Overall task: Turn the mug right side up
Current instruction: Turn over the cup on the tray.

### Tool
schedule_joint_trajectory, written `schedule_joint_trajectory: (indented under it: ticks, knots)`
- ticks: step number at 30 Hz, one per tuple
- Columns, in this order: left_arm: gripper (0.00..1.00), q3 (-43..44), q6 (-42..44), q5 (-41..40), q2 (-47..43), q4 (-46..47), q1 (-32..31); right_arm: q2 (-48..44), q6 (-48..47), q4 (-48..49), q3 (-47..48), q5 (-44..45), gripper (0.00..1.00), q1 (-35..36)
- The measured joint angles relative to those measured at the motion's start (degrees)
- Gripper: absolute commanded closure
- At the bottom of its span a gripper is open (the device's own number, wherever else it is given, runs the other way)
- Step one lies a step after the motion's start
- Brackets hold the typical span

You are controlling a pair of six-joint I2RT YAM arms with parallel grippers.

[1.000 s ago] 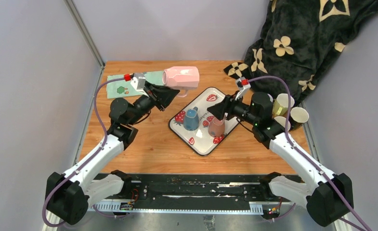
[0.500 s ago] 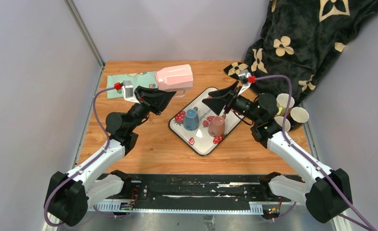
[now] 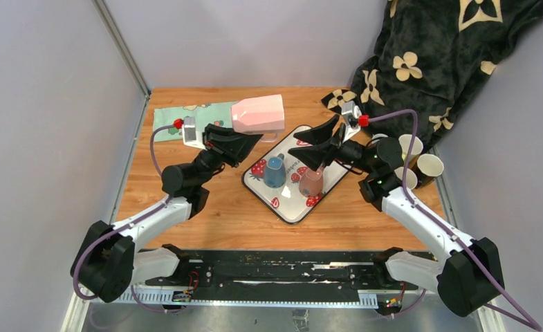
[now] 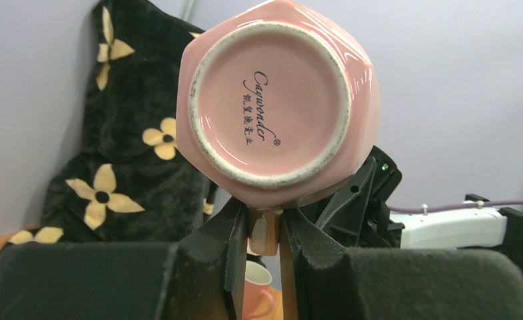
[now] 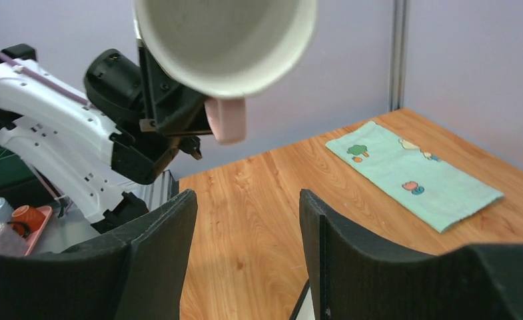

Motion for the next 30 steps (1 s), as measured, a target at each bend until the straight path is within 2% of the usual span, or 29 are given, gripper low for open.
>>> schedule_joint_trajectory:
  ticks: [14,22,30]
  knots:
    - [1.0,2.4,-0.4,3.3,2.3,3.0,-2.5,1.9,1.5,8.8,1.3,-7.2,0.4,0.0]
    - [1.0,3.8,-0.5,5.6,3.4,3.5,-3.2,4.3,4.4,11.8,2.9,-7.6,0.44,0.1]
    - [1.0,3.8,-0.4,5.9,4.0,3.8,-3.8,9.4,10.8,18.9,4.5,-7.0,0.49,1.7]
